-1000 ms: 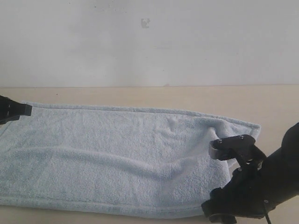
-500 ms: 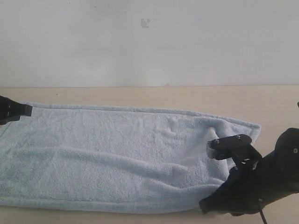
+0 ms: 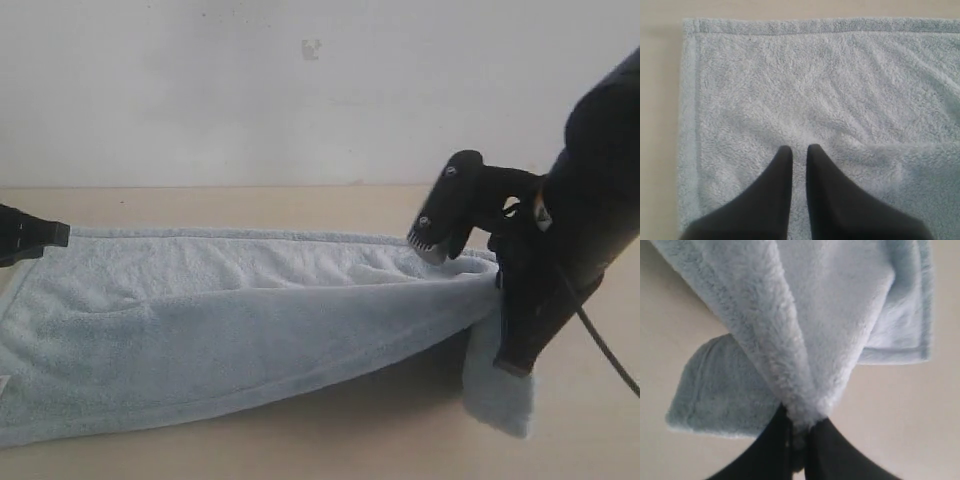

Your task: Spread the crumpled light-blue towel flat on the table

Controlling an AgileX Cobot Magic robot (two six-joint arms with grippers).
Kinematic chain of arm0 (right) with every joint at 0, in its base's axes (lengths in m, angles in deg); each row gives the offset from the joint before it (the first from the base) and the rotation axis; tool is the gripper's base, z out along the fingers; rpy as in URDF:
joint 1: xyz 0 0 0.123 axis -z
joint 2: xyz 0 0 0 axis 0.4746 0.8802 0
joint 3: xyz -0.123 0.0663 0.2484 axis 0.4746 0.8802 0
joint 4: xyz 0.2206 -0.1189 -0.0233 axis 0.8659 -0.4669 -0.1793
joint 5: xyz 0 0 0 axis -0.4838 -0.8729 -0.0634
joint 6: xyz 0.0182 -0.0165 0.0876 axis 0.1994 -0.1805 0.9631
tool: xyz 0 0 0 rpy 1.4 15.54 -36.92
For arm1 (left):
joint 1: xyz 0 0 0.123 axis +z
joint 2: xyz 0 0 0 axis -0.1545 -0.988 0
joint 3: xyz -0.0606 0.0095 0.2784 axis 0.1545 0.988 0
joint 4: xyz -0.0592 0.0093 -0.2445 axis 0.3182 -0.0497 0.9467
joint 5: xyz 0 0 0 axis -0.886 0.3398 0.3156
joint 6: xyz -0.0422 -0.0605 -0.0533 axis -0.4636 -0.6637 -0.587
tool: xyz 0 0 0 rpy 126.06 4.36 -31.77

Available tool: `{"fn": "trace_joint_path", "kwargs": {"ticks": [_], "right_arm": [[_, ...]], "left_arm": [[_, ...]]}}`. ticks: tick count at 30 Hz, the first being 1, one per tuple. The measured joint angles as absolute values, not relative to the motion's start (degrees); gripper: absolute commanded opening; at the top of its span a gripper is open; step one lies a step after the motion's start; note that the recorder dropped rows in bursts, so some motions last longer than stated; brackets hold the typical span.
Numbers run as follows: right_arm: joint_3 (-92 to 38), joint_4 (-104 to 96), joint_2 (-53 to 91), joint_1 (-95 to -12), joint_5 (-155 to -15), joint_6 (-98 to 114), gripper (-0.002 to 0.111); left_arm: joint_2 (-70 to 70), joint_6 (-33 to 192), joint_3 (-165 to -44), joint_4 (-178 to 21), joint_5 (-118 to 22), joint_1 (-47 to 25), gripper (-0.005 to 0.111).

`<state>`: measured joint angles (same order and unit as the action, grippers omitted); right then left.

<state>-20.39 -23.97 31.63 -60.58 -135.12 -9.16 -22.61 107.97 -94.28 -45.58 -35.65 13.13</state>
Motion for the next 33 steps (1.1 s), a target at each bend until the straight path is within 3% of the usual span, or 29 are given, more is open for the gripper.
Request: {"fn": "trace_joint_path", "kwargs": {"ticks": [4,6,7,10,11,12,14,19,22,28,33], "right_arm": [[-22.14,-31.48,32.35,-69.13,-137.34,-9.57,0.000],[-22.34,-30.97,34.61,-73.07,-139.69,-9.74,0.006],[-22.34,-30.32,35.86,-74.22,-141.03,-9.16,0.012],[-22.34,-26.99,40.02,-75.93,-143.23,-5.39,0.043],[-22.34,-25.90,40.92,-76.02,-143.33,-4.63,0.059],[-22.34,-24.24,41.47,-76.02,-143.19,-3.89,0.065],[-22.34,-22.11,41.73,-75.77,-142.17,-2.60,0.058],[-22.34,-22.44,38.98,-71.33,-136.12,3.83,0.020],[-22.34,-22.69,35.19,-64.25,-132.37,8.10,-0.001],[-22.34,-18.70,33.74,-46.35,-129.46,7.45,0.000],[-25.12,-15.60,41.39,-37.68,-129.04,3.77,0.000]], "left_arm": [[-22.61,107.97,-94.28,-45.58,-35.65,13.13,0.010],[-22.61,107.97,-94.28,-45.58,-35.55,13.13,0.010],[-22.61,107.97,-94.28,-45.58,-35.42,13.13,0.010],[-22.61,107.97,-94.28,-45.58,-35.42,13.13,0.010],[-22.61,107.97,-94.28,-45.58,-35.42,13.13,0.010],[-22.61,107.97,-94.28,-45.58,-35.31,13.13,0.010],[-22.61,107.97,-94.28,-45.58,-35.22,13.13,0.010],[-22.61,107.97,-94.28,-45.58,-35.22,13.13,0.010],[-22.61,107.97,-94.28,-45.58,-35.22,13.13,0.010],[-22.61,107.97,-94.28,-45.11,-35.22,13.13,0.010],[-22.61,108.10,-94.28,-45.11,-34.86,13.13,0.010]]}}
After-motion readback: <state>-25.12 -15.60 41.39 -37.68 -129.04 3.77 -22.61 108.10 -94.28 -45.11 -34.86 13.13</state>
